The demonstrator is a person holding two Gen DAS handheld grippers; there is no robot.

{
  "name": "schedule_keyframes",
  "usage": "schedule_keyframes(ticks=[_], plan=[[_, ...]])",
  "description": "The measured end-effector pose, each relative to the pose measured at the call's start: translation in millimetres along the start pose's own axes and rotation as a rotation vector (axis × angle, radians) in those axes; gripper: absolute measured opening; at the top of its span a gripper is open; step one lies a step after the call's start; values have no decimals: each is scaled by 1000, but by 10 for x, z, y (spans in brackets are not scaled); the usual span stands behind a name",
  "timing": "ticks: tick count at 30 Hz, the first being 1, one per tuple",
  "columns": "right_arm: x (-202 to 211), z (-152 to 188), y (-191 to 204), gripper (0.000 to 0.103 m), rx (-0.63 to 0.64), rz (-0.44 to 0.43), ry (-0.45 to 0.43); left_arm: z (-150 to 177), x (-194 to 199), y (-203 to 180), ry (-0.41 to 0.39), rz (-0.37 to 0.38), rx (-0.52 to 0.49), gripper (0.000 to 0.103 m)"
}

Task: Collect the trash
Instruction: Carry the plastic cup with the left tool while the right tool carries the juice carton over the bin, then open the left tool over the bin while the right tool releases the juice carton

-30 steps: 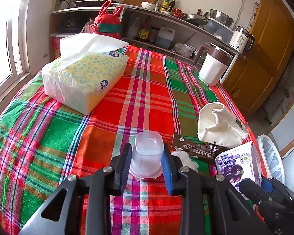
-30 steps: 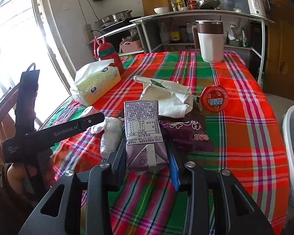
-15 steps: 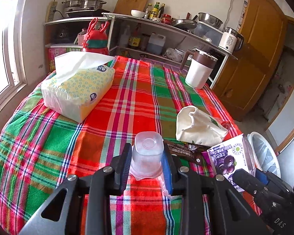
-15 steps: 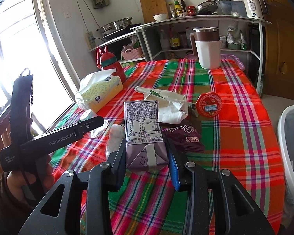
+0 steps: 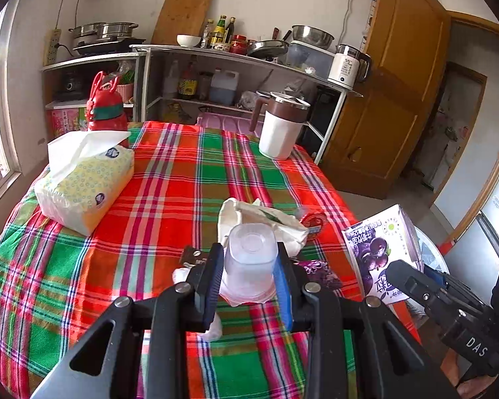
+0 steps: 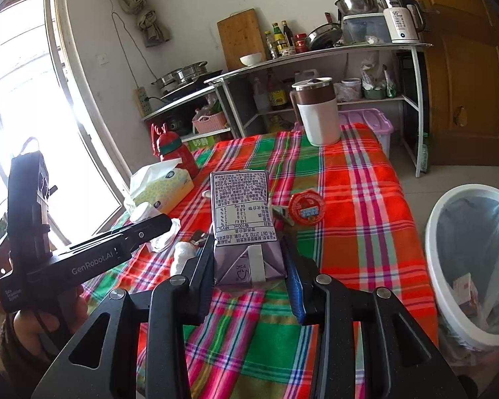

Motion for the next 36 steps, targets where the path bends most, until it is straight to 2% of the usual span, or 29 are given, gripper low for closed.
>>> schedule_keyframes(ticks=[10, 25, 36], plan=[[388, -110, -672, 38, -111, 122, -73, -66, -150, -682, 15, 117, -83, 31], [887, -82, -1544, 38, -219, 315, -107, -14, -498, -1930, 86, 301, -237, 31], [994, 79, -2114, 38, -270, 452, -53, 174, -708, -2541, 134, 333, -330, 31]])
Point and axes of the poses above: each gripper's, at about its wrist camera, not at the fingertips, and x roughly against the way its jaws point, y to its left, z to its underside, the point moved 3 cm from there along -x, roughly the way its jaws point, and after that the axes turned 2 degrees about -z, right-handed, at the moved point
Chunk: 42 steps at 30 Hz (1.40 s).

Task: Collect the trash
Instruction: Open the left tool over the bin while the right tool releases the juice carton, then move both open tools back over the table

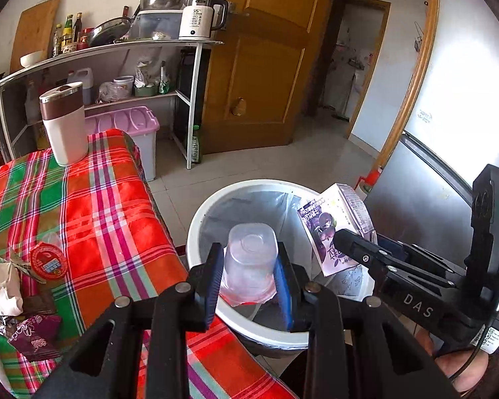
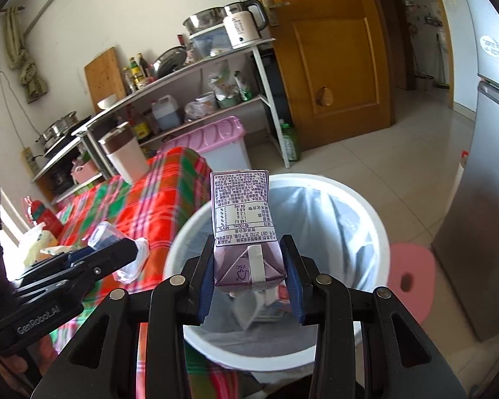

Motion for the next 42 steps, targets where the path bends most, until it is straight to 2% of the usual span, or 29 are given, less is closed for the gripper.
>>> schedule_keyframes(ticks=[6, 8, 10, 12, 14, 15, 23, 33, 42], plan=[[-124, 44, -175, 38, -12, 51, 38, 13, -122, -73, 29, 2, 3, 32], [-145, 63, -197, 38, -7, 81, 44, 23, -143, -71, 32, -3, 2, 38], [-159, 68, -213, 39, -8, 87, 51, 30, -156, -66, 39, 1, 7, 49], [-159, 68, -211, 40, -12, 83, 55, 37, -148, -44, 39, 6, 15, 52], [-152, 74, -207, 49, -8, 87, 52, 41, -129, -24, 34, -4, 15, 57], [-152, 78, -208, 50, -5, 89, 52, 42, -116, -9, 33, -5, 21, 59], [-87, 92, -88, 51, -6, 70, 44, 60, 53, 118, 5, -21, 43, 62], [41, 104, 238, 51, 33, 7, 17, 147, 378, 351, -40, -65, 74, 63], [24, 203, 696, 51, 92, -90, 30, 379, 778, 813, -83, -168, 149, 65]])
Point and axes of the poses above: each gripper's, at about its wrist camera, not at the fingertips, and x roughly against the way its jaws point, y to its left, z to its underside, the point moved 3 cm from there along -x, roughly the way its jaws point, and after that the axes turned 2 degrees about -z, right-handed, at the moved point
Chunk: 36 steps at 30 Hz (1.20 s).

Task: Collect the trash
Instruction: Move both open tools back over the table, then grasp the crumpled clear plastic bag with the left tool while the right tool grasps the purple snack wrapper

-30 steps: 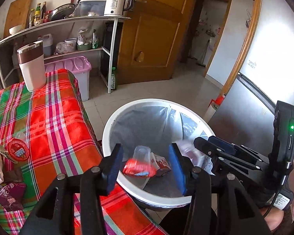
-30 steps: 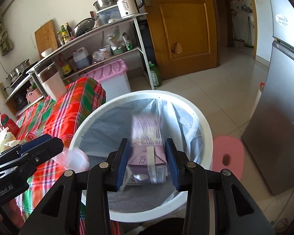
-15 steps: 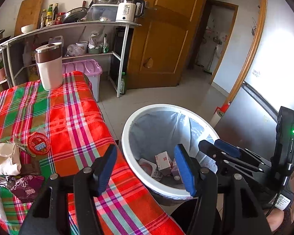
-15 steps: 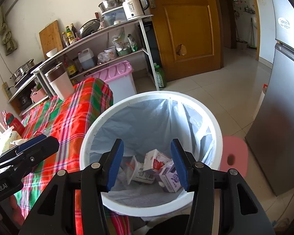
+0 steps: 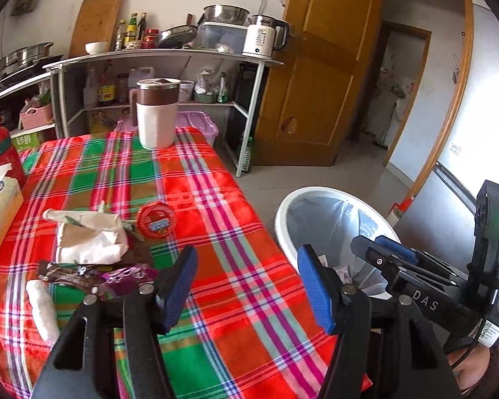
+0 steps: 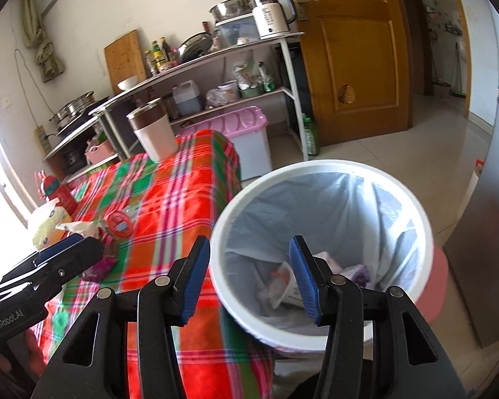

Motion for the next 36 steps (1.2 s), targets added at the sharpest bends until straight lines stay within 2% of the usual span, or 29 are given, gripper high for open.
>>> schedule_keyframes(ticks=[12, 18, 24, 36], plan=[[-292, 148, 692, 51, 99, -136, 62, 228, 332, 961, -24, -160, 153, 67], [-445, 231, 1071, 56, 157, -199, 100, 413, 403, 1392, -6, -217, 220, 68], [-622, 283, 1346, 58, 174, -251, 147, 544, 436, 1673, 10, -241, 267, 69], [-856, 386, 1762, 62, 229, -314, 202, 641, 296, 1853, 52, -200, 307, 70]])
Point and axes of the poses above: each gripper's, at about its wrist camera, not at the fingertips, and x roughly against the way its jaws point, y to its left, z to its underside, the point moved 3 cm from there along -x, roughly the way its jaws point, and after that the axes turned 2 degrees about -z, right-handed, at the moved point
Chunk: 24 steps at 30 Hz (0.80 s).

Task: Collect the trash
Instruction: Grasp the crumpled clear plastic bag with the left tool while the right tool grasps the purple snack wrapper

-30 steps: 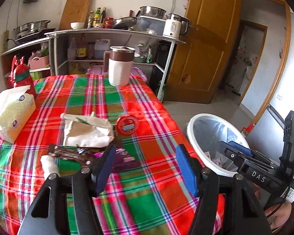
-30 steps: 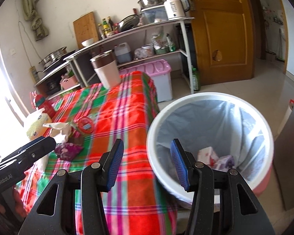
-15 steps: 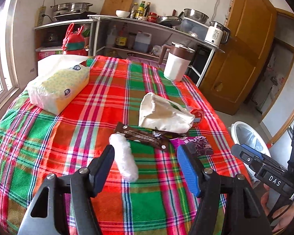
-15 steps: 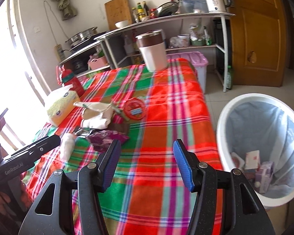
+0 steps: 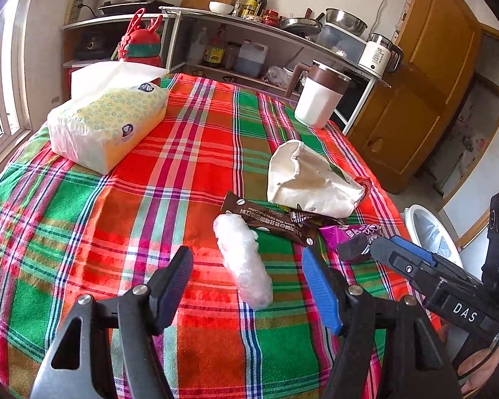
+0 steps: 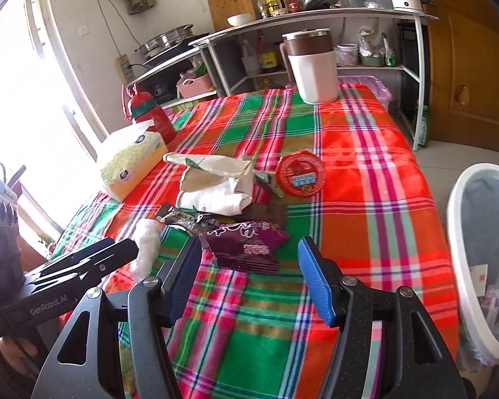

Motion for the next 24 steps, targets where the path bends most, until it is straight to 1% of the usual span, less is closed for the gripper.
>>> schedule_keyframes(ticks=[2, 5, 7, 9, 11, 15, 17, 18, 19, 20, 22, 24], plan=[[-53, 12, 27, 63, 15, -1, 18, 3, -54, 17, 15, -4, 4, 70], [-131, 22, 73, 63, 37, 16, 35, 10, -111, 18, 34, 10, 16, 70], [-169, 19, 76, 63, 45, 32, 46, 16, -152, 11, 45, 6, 13, 70], [-198, 19, 80, 63, 51, 41, 55, 22, -179, 8, 50, -1, 10, 70], [-204, 12, 78, 63, 57, 51, 51, 18, -184, 5, 47, 8, 12, 70], [-218, 12, 57, 63, 40, 40, 61, 20, -205, 2, 48, 3, 13, 70], [-210, 15, 49, 60, 34, 39, 58, 12, -202, -3, 47, 4, 13, 68], [-200, 16, 46, 58, 32, 38, 54, 17, -204, -6, 48, -1, 11, 62], [-194, 13, 46, 51, 30, 38, 52, 19, -209, -5, 51, -11, 9, 58], [-190, 13, 43, 46, 30, 39, 52, 18, -208, -4, 50, -16, 6, 56], [-182, 19, 49, 46, 30, 38, 48, 13, -211, -11, 53, -15, 2, 44], [-169, 29, 55, 45, 32, 34, 43, 13, -213, -22, 55, -15, -7, 38]])
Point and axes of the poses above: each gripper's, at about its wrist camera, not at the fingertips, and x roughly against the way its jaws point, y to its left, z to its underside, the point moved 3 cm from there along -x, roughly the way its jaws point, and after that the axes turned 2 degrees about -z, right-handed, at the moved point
